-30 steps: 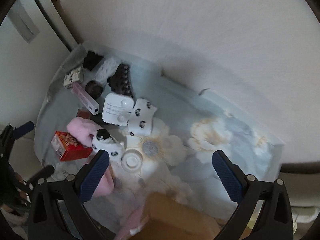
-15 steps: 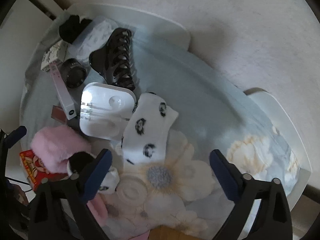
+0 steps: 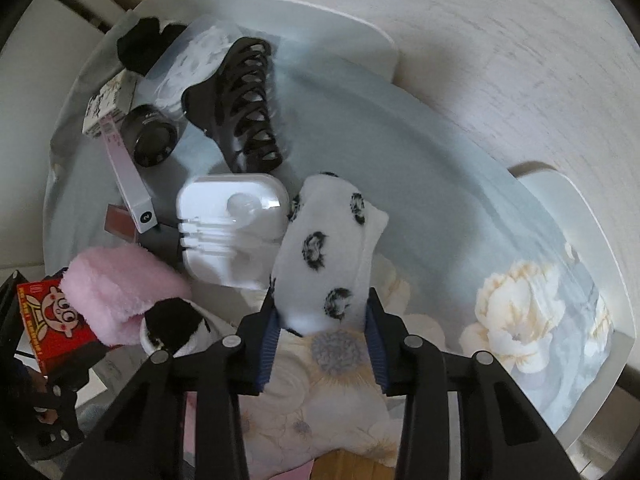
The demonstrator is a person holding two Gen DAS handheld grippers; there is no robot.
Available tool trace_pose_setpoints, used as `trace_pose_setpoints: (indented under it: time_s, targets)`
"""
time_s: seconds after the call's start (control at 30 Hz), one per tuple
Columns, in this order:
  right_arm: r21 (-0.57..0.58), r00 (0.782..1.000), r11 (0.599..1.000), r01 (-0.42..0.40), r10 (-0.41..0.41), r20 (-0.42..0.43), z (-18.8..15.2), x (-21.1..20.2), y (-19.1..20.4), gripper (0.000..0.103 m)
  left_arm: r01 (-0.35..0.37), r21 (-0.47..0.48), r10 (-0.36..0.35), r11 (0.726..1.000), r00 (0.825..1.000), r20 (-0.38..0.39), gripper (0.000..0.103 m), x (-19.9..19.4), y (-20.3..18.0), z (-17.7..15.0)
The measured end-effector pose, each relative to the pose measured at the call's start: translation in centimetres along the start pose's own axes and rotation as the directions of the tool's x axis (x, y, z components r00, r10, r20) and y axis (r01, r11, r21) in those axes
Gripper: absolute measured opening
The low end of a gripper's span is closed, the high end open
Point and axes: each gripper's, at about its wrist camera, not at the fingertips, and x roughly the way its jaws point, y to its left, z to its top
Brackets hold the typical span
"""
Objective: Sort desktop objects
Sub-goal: 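Grasp the red snack box with the left tool while the right tool grasps the white sock, then carry the red box and white sock over the cardboard box and release both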
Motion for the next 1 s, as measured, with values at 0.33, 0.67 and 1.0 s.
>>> trace_pose_setpoints:
  time_s: [0.33,0.67,1.0]
  targets:
    - [0.044,0.998,0.999,0.007,-0.010,0.067,-1.2,-5.6,-1.5,0.036,0.028,0.009,-0.028,1.000,1.000,0.009,0.048,-3.4,0.2,1.1]
    - [0.073,0.979,0.997,0.000,-0.015,0.203,-5.2,-12.6,1.1,0.036,0.044,0.057,-0.048,0.997,0.997,0.061,0.048,-10.7,-1.7,5.3]
    - [0.154,0.956,0.988,0.021,-0.065,0.285,-11.7,-18.9,0.4,0.036,0.044,0.166,-0.066,0.985,0.989,0.132,0.048,-15.0,-8.1,9.2]
